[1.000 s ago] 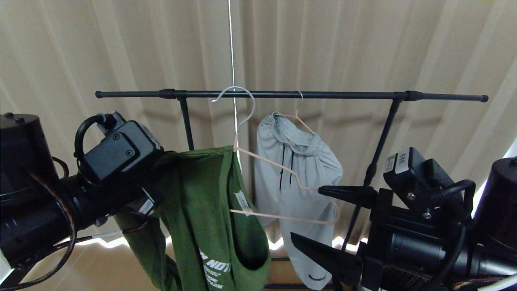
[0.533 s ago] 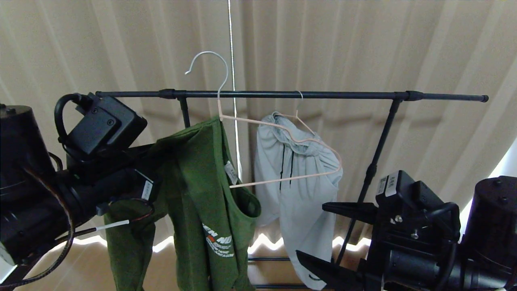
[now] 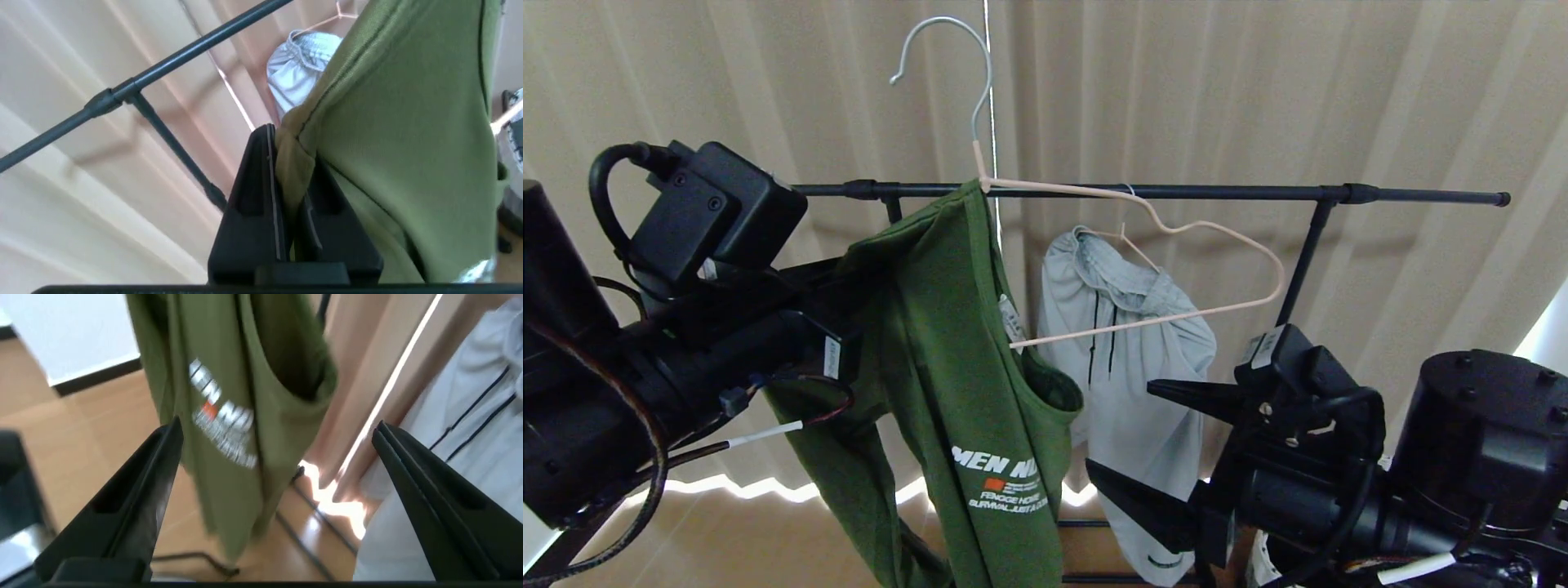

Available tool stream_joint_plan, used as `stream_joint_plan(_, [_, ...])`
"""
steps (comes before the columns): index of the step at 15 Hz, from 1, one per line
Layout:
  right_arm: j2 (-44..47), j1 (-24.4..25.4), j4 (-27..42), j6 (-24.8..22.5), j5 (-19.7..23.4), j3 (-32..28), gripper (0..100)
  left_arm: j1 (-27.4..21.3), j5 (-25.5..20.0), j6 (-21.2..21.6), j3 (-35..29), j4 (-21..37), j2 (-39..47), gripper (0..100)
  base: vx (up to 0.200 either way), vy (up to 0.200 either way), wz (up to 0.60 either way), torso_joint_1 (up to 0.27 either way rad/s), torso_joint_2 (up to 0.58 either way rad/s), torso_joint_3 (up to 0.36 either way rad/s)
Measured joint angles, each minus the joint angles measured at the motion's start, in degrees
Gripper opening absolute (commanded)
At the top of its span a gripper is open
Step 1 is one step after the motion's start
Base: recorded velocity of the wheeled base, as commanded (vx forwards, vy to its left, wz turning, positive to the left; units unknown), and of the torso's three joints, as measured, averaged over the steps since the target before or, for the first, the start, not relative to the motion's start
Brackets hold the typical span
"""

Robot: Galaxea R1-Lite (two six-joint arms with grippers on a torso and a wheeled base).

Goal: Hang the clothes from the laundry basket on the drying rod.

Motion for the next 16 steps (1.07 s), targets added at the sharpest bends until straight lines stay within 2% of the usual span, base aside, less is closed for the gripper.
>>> stream_joint_plan(4, [5.0, -0.3, -4.9, 0.2, -2.1, -2.4, 100, -2.0, -0.1, 0.0, 0.0, -0.1, -0.5, 0, 0.000, 0.000, 0.00, 0.000, 0.00, 0.000])
stream_joint_plan(10, [10.1, -0.4, -7.5, 0.1, -4.4, -4.8, 100, -4.0, -0.1, 0.0, 0.0, -0.1, -2.0, 0, 0.000, 0.000, 0.00, 0.000, 0.00, 0.000])
stream_joint_plan(13, [10.6, -0.5, -8.8, 0.2, -6.6, -2.5, 100, -3.7, 0.0, -0.5, -0.4, -0.1, -2.2, 0, 0.000, 0.000, 0.00, 0.000, 0.00, 0.000])
stream_joint_plan(16, [10.5, -2.6, -11.9, 0.1, -6.9, 0.7, 100, -3.6, -0.1, -1.7, -0.5, -0.1, -2.4, 0, 0.000, 0.000, 0.00, 0.000, 0.00, 0.000])
